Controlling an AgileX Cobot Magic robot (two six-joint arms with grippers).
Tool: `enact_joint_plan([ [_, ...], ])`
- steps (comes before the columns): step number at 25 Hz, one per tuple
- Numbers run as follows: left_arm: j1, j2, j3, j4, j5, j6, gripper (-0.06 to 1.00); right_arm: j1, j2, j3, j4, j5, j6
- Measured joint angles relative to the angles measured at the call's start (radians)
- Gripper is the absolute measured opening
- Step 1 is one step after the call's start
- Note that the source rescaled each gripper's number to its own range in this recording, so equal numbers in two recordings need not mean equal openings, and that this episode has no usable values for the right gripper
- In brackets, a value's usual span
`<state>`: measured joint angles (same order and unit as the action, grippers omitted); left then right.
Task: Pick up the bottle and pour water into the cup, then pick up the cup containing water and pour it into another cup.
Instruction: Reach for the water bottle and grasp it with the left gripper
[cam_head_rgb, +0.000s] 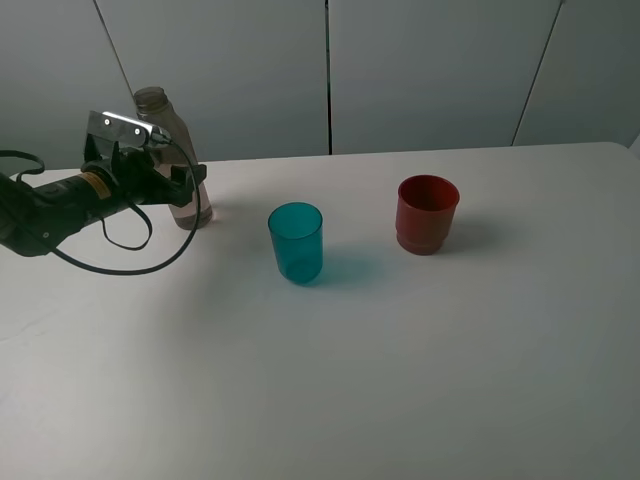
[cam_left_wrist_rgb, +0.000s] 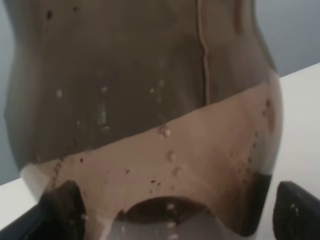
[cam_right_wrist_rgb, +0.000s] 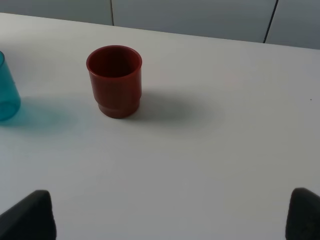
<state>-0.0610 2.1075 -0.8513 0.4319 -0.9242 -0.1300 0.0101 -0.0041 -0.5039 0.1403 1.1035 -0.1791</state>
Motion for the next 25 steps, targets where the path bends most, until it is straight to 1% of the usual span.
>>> enact_joint_plan([
  [9,-0.002,0.001,-0.05,0.002,-0.002,0.002,0.99,0.0,0.0,0.0,0.0,0.0,0.0],
  [16,-0.002,0.006,-0.062,0.021,0.035,0.002,0.99,0.0,0.0,0.0,0.0,0.0,-0.002],
  [25,-0.004,0.044,-0.097,0.023,0.019,0.002,0.99,0.0,0.0,0.0,0.0,0.0,-0.002],
])
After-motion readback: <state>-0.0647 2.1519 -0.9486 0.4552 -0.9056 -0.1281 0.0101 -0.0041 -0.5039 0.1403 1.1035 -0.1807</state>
